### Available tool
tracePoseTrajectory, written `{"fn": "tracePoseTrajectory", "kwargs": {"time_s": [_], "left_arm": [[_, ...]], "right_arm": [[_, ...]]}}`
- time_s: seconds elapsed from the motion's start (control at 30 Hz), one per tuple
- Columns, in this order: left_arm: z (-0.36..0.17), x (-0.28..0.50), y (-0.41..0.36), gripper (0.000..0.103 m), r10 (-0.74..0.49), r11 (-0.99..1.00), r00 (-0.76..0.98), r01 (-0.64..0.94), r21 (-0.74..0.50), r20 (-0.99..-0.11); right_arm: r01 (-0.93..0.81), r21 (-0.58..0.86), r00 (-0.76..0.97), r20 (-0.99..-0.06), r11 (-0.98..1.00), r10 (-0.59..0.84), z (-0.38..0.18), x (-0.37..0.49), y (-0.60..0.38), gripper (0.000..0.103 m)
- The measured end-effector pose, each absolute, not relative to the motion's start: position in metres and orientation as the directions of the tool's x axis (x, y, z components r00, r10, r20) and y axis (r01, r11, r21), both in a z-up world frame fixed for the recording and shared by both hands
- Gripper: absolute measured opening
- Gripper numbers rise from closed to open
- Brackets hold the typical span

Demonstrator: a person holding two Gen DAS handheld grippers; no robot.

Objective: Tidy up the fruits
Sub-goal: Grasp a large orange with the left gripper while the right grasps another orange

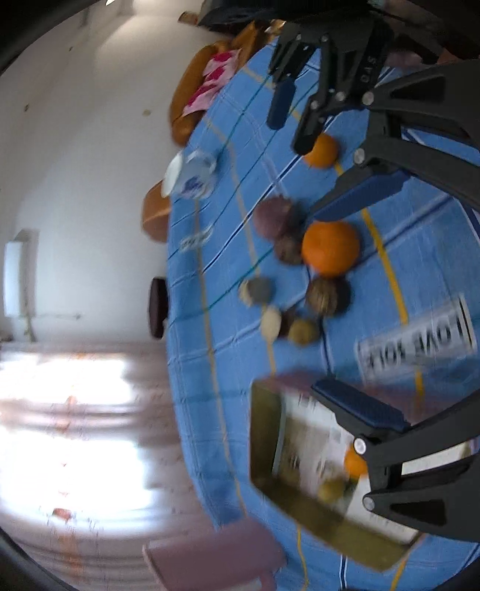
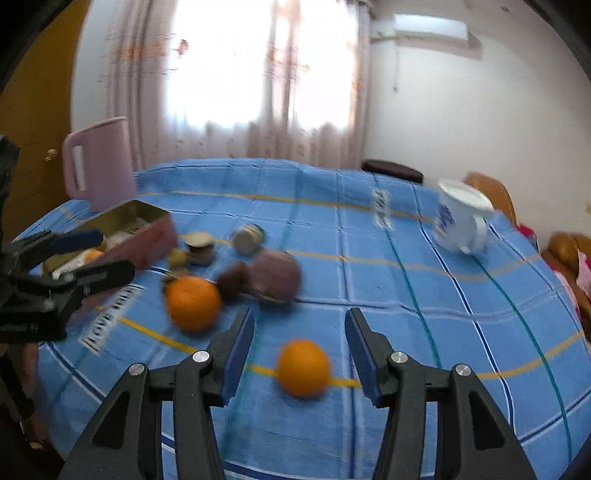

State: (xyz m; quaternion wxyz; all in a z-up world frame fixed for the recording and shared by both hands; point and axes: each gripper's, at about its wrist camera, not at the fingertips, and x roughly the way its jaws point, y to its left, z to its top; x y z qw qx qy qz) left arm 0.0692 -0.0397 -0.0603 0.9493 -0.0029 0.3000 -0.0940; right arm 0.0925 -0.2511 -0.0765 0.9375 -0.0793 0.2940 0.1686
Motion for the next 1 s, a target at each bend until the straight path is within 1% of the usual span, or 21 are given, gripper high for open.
{"fn": "tracePoseTrajectory", "kwargs": {"time_s": [0.13,0.2,0.27,0.3,0.37,0.47,0.53,0.63,0.7,0.77,1.0], "left_arm": [[-0.067,0.079,-0.058,0.089,-0.198,0.976,0.766,0.209,-0.054,-0.611],[-0.071,0.086,-0.065,0.087,-0.188,0.976,0.751,0.213,-0.038,-0.633],[-0.074,0.091,-0.069,0.074,-0.206,0.971,0.722,0.235,-0.045,-0.66],[-0.077,0.093,-0.072,0.071,-0.212,0.969,0.71,0.242,-0.05,-0.671],[-0.08,0.095,-0.077,0.067,-0.22,0.966,0.695,0.255,-0.052,-0.684],[-0.082,0.098,-0.084,0.067,-0.224,0.962,0.682,0.27,-0.046,-0.696],[-0.086,0.103,-0.088,0.067,-0.229,0.958,0.66,0.284,-0.045,-0.715],[-0.087,0.107,-0.091,0.067,-0.216,0.959,0.662,0.282,-0.028,-0.718],[-0.087,0.109,-0.093,0.065,-0.204,0.961,0.666,0.276,-0.017,-0.718],[-0.086,0.108,-0.093,0.048,-0.198,0.962,0.672,0.274,-0.009,-0.714],[-0.082,0.103,-0.087,0.048,-0.236,0.957,0.682,0.286,-0.045,-0.692]], "right_arm": [[-0.372,-0.021,0.74,-0.61,0.928,0.283,-0.086,0.101,-0.257,0.053],[-0.377,-0.011,0.729,-0.62,0.926,0.289,-0.089,0.104,-0.258,0.053],[-0.386,-0.001,0.715,-0.633,0.923,0.298,-0.094,0.105,-0.261,0.053],[-0.391,0.008,0.705,-0.641,0.92,0.305,-0.095,0.106,-0.262,0.053],[-0.404,0.024,0.685,-0.655,0.915,0.319,-0.098,0.111,-0.261,0.05],[-0.432,0.054,0.638,-0.687,0.9,0.347,-0.103,0.117,-0.257,0.043],[-0.439,0.046,0.631,-0.696,0.897,0.344,-0.104,0.117,-0.255,0.038],[-0.442,0.038,0.633,-0.695,0.896,0.341,-0.104,0.115,-0.253,0.038],[-0.445,0.045,0.632,-0.692,0.895,0.349,-0.104,0.115,-0.255,0.037],[-0.444,0.052,0.637,-0.684,0.895,0.355,-0.103,0.113,-0.256,0.037],[-0.438,0.054,0.672,-0.643,0.897,0.367,-0.097,0.106,-0.261,0.037]]}}
